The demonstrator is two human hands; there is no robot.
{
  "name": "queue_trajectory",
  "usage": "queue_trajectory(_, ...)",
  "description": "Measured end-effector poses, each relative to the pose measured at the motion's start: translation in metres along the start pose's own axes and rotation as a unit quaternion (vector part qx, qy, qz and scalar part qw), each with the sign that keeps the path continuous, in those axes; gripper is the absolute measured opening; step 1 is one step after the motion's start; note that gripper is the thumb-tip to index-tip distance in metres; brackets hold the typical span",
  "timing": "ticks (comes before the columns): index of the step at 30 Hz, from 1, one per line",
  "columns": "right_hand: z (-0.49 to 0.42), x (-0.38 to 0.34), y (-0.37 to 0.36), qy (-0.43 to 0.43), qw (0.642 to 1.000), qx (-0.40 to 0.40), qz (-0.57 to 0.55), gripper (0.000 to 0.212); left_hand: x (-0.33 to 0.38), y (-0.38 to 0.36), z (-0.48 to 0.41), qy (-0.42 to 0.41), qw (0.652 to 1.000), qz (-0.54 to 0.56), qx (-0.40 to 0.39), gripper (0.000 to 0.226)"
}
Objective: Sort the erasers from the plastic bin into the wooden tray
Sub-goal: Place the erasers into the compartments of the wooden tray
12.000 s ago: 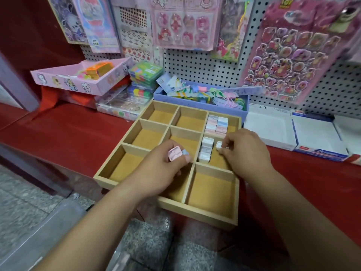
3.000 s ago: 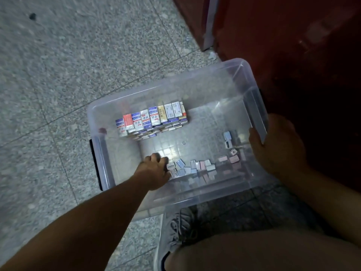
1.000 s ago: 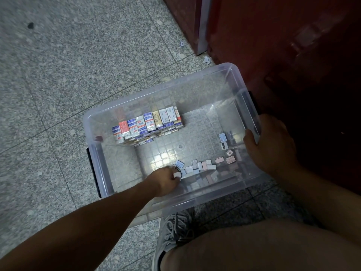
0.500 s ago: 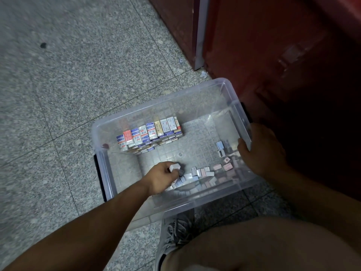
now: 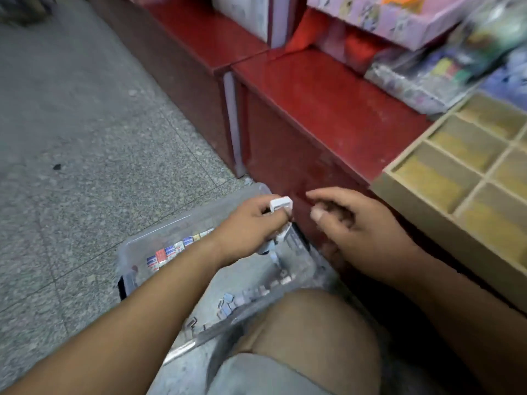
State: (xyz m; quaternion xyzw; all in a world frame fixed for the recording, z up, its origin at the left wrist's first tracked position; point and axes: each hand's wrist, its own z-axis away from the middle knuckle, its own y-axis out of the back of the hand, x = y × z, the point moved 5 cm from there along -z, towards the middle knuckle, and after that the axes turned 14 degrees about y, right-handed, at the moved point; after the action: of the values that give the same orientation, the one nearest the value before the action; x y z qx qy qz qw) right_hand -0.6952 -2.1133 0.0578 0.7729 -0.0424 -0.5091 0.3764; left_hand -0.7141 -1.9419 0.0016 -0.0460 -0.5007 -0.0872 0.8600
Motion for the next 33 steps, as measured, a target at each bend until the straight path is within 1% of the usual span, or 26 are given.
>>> queue_trajectory(1,0.004,-0.008,0.016,-0.002,1.000,0.023,-0.019,0.022,0.022,-0.016,0.004,-0.028,1.000,-0.011,-0.005,0.023)
queue_trajectory(4,0.023,-0.022,0.065,-0.007,0.994,0.095,-0.062,0.032,0.083,-0.070,0.017,-0.102,0.992,-0.062,-0.033,0.028)
queue_trajectory(5,0.032,-0.022,0.083,-0.014,0.989,0.125,-0.075,0.031,0.098,-0.089,0.020,-0.118,0.989,-0.079,-0.048,0.029)
queue_trajectory(7,0.052,-0.020,0.117,-0.033,0.977,0.186,-0.099,0.020,0.122,-0.127,0.023,-0.131,0.983,-0.103,-0.072,0.029)
queue_trajectory(8,0.063,-0.018,0.133,-0.041,0.971,0.211,-0.105,0.013,0.132,-0.145,0.025,-0.133,0.982,-0.107,-0.082,0.028)
queue_trajectory(10,0.085,-0.014,0.166,-0.047,0.963,0.248,-0.091,0.015,0.150,-0.183,0.026,-0.133,0.978,-0.117,-0.107,0.030)
queue_trajectory(12,0.102,-0.006,0.196,-0.054,0.962,0.258,-0.076,0.012,0.162,-0.217,0.023,-0.131,0.976,-0.124,-0.124,0.032)
queue_trajectory(14,0.116,0.005,0.220,-0.067,0.958,0.269,-0.079,0.008,0.169,-0.245,0.018,-0.115,0.979,-0.108,-0.128,0.032)
queue_trajectory(16,0.129,0.017,0.236,-0.085,0.946,0.299,-0.090,0.006,0.172,-0.267,0.011,-0.096,0.983,-0.083,-0.132,0.035)
queue_trajectory(18,0.141,0.028,0.243,-0.102,0.931,0.334,-0.105,0.004,0.171,-0.282,0.000,-0.075,0.987,-0.088,-0.113,0.026)
queue_trajectory(20,0.148,0.041,0.245,-0.121,0.918,0.361,-0.109,0.003,0.166,-0.294,-0.010,-0.059,0.987,-0.109,-0.105,0.025)
queue_trajectory(23,0.154,0.059,0.249,-0.148,0.910,0.372,-0.105,0.004,0.163,-0.307,-0.025,-0.045,0.985,-0.121,-0.117,0.015)
queue_trajectory(26,0.157,0.073,0.259,-0.161,0.907,0.374,-0.110,0.005,0.167,-0.310,-0.035,-0.037,0.985,-0.124,-0.111,0.014)
queue_trajectory(28,0.163,0.085,0.269,-0.170,0.912,0.369,-0.053,0.006,0.172,-0.307,-0.041,-0.043,0.984,-0.138,-0.101,0.016)
queue_trajectory(30,0.172,0.096,0.282,-0.192,0.914,0.355,0.040,0.007,0.175,-0.302,-0.047,-0.041,0.984,-0.150,-0.090,0.015)
queue_trajectory(33,0.183,0.108,0.298,-0.244,0.902,0.325,0.146,0.008,0.174,-0.297,-0.057,-0.036,0.986,-0.144,-0.081,0.011)
